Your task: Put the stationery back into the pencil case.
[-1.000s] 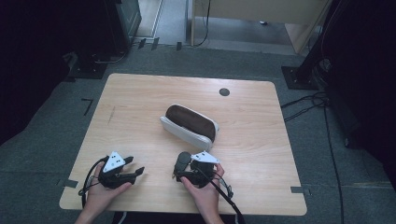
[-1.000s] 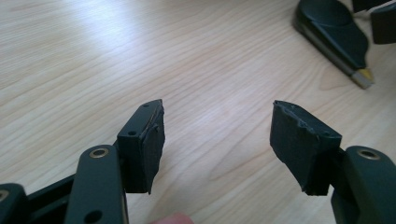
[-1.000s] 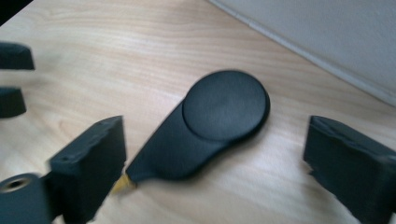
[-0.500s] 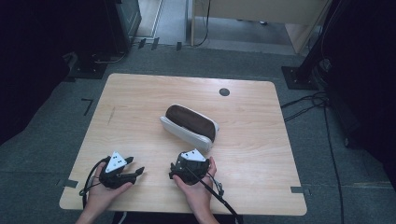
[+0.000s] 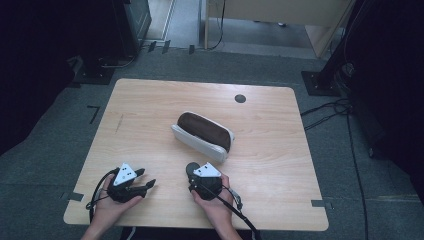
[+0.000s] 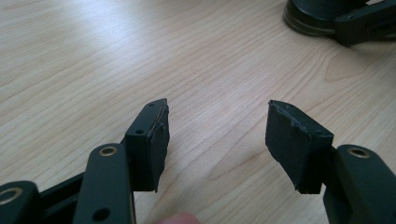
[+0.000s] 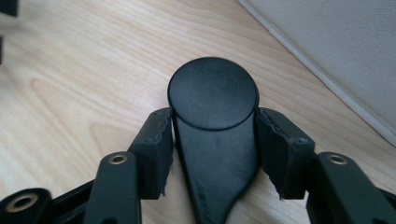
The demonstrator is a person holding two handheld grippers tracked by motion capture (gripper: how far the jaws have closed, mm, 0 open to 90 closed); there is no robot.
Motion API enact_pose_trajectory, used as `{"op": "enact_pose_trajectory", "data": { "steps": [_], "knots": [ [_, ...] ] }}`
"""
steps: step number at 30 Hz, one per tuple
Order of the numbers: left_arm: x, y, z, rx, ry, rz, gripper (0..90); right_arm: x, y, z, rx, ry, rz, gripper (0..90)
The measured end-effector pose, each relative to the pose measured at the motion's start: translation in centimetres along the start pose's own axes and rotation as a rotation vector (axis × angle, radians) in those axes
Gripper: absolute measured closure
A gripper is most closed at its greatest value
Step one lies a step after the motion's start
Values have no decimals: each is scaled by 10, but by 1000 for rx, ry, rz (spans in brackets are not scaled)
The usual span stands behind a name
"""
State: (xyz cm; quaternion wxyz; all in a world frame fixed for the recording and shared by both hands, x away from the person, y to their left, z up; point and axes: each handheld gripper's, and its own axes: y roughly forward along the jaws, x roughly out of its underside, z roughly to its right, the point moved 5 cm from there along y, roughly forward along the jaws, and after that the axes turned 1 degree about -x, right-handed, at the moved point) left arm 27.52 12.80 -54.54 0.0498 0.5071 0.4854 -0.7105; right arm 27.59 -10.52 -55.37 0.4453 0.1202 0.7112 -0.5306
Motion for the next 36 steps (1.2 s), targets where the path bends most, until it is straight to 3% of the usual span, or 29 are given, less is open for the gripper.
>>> {"op": "enact_pose_trajectory", "data": {
  "steps": [7, 11, 16, 18, 25, 32, 36],
  "knots": [
    [-2, 2, 4, 32, 8, 25, 391, 5, -7, 5, -114, -101, -10, 521],
    [-3, 4, 6, 48, 16, 33, 385, 8, -11, 5, -182, -183, -8, 523],
    [-7, 9, 15, 96, 42, 42, 363, 16, -20, 2, -282, -278, -10, 502],
    [-9, 11, 20, 114, 58, 36, 349, 19, -23, 3, -306, -272, -22, 450],
    [-15, 24, 39, 158, 133, -3, 324, 24, -27, 7, -306, -269, -8, 475],
    [-19, 33, 47, 179, 149, -59, 337, 24, -29, 12, -332, -287, -1, 563],
    [-19, 34, 49, 185, 157, -58, 343, 25, -29, 15, -339, -287, -2, 583]
  ]
}}
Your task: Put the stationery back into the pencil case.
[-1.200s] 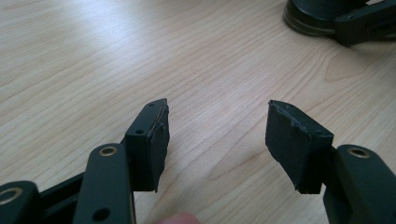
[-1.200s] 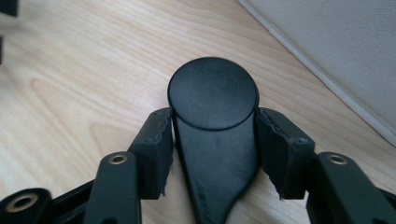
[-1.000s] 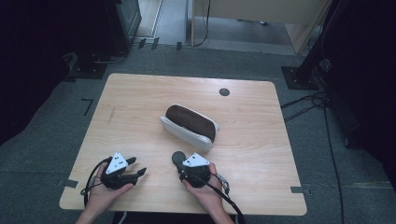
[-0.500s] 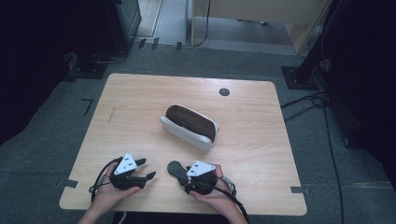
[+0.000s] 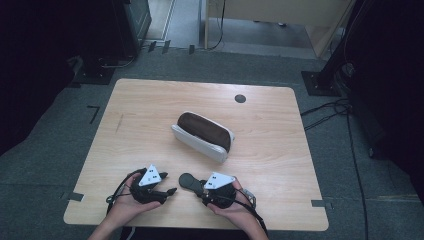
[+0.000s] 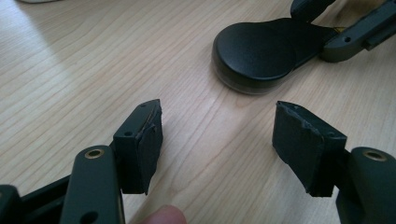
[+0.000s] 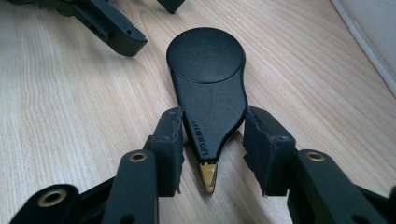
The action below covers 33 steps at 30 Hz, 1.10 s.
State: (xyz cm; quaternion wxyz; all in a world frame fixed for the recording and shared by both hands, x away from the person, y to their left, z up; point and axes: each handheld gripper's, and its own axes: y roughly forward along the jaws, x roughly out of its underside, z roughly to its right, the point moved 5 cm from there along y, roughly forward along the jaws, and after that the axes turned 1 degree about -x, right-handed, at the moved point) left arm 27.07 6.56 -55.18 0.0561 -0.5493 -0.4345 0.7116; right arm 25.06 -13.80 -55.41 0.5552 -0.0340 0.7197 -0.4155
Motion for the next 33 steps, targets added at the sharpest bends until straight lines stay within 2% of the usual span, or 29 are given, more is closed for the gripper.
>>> {"op": "enact_pose_trajectory", "data": {
  "steps": [6, 10, 13, 16, 22, 28, 33],
  "knots": [
    [-2, 3, 5, 14, 22, -3, 351, 1, -1, 3, -15, -7, 2, 621],
    [-5, 6, 7, 7, 27, -5, 351, 1, -2, 4, -22, -5, 1, 627],
    [-7, 9, 13, 10, 52, -10, 351, 1, -2, 4, -21, -8, -1, 634],
    [-9, 12, 16, 7, 52, -8, 350, 1, -2, 4, -22, -8, 1, 640],
    [-16, 20, 24, 26, 75, -11, 332, 1, -2, 4, -26, 2, 3, 653],
    [-17, 20, 25, 48, 96, -7, 368, 2, -4, 4, -54, 30, 4, 677],
    [-16, 19, 24, 62, 107, -6, 380, 2, -4, 5, -92, 84, 13, 696]
  ]
}}
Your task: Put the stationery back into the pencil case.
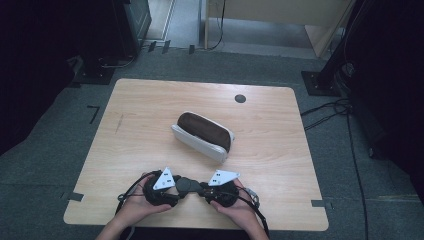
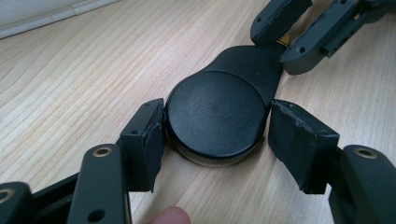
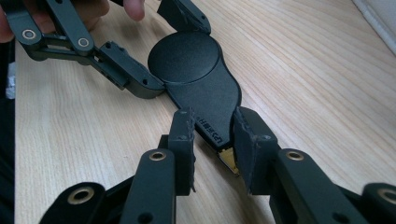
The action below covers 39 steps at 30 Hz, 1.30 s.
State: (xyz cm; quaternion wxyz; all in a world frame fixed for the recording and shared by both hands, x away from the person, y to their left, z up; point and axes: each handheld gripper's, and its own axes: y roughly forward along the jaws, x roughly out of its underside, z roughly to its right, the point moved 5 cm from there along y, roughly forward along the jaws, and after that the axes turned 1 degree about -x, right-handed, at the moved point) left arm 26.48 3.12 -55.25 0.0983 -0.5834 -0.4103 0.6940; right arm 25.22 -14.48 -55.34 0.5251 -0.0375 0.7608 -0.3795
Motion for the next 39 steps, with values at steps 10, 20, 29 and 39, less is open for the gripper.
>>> {"op": "enact_pose_trajectory", "data": {
  "steps": [10, 20, 29, 39],
  "knots": [
    [2, -3, 0, 8, 15, 3, 395, -1, -1, -2, 9, 6, 36, 713],
    [3, -5, 3, 21, 64, 10, 419, -2, 3, -2, 1, 8, 2, 611],
    [4, -5, 6, 68, 93, 11, 426, -3, 7, -7, 4, -70, -16, 474],
    [5, -7, 2, 85, 72, 12, 570, -6, 11, -9, 1, -119, -30, 404]
  ]
}}
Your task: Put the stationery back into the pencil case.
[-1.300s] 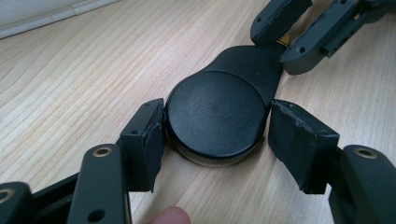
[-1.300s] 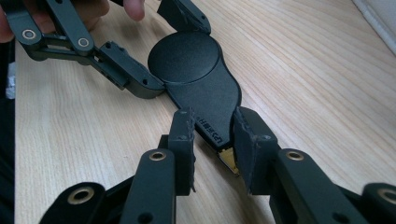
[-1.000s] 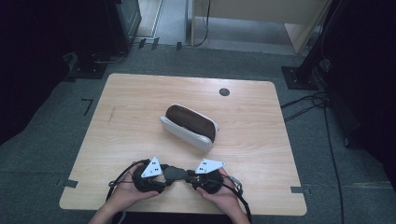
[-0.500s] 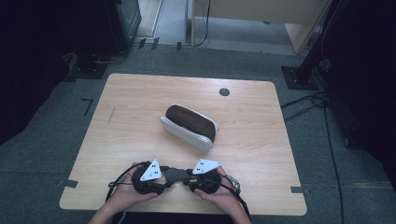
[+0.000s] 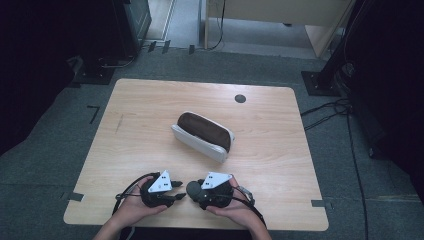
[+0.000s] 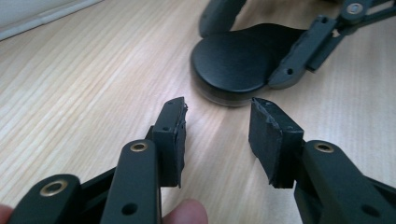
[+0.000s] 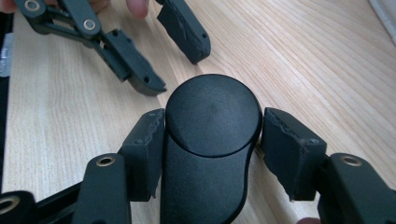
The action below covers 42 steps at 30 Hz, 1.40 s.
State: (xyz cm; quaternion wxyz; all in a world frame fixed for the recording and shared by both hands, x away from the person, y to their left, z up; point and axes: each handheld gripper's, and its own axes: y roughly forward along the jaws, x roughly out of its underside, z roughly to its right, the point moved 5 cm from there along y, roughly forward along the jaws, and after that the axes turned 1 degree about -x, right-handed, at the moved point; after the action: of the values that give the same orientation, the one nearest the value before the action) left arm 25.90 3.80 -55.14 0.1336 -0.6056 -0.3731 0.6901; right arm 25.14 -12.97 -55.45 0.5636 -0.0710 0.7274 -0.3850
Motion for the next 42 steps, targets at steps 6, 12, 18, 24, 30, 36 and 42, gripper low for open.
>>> {"op": "enact_pose_trajectory", "data": {
  "steps": [6, 12, 18, 24, 30, 36, 42],
  "knots": [
    [4, -4, -6, -31, -31, -1, 555, 6, -6, -6, 87, 27, -7, 378],
    [3, -3, -4, -27, -14, -3, 542, 6, -6, -8, 69, 21, 6, 522],
    [2, -2, -2, -5, 2, -5, 512, 4, -6, -4, 28, 79, 22, 527],
    [1, -1, -2, -4, 7, -5, 485, 4, -7, 0, -9, 134, 35, 526],
    [-1, 1, 0, -28, 35, 2, 458, 4, -8, 3, -50, 190, 42, 526],
    [-2, 2, -1, -41, 63, 6, 457, 5, -9, 5, -79, 228, 45, 526],
    [-4, 4, 0, -70, 101, 18, 458, 5, -9, 6, -96, 250, 50, 526]
  ]
}}
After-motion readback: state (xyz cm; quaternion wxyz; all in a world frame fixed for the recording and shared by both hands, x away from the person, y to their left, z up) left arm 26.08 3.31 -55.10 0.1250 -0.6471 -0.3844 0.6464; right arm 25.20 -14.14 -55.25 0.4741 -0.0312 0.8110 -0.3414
